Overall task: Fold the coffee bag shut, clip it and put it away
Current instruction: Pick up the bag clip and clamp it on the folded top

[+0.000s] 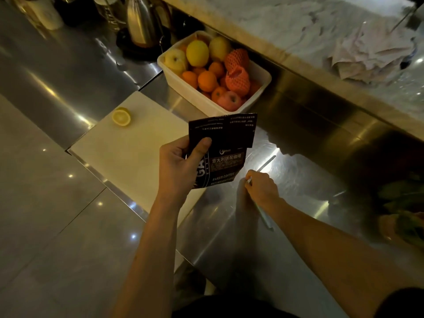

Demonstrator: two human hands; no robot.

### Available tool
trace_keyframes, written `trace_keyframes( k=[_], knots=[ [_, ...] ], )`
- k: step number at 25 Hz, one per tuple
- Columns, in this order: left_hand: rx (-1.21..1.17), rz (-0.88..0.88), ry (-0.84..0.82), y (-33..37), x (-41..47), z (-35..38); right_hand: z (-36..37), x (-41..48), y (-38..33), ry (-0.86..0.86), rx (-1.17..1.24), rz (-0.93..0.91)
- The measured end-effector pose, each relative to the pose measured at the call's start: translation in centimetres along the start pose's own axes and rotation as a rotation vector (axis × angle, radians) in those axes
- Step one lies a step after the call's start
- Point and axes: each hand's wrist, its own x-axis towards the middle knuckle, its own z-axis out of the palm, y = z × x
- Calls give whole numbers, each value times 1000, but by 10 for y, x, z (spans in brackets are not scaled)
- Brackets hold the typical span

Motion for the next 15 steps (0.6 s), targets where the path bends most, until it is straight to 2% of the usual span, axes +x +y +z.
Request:
trace_keyframes(
  k=[2,4,8,12,15],
  knots=[
    [-4,10,5,1,0,-1,-5,-1,1,16,43,1],
    [-16,11,11,3,0,-2,-14,-4,3,70,188,12],
    [-29,34,6,10,-3,-4,-54,-23,9,232,614,91],
    [-40,63,-33,23,-9,5,-107,-59,21,324,1083,139],
    [-81,98,-95,35,-17,15,-147,-93,33,435,1311,145]
  ],
)
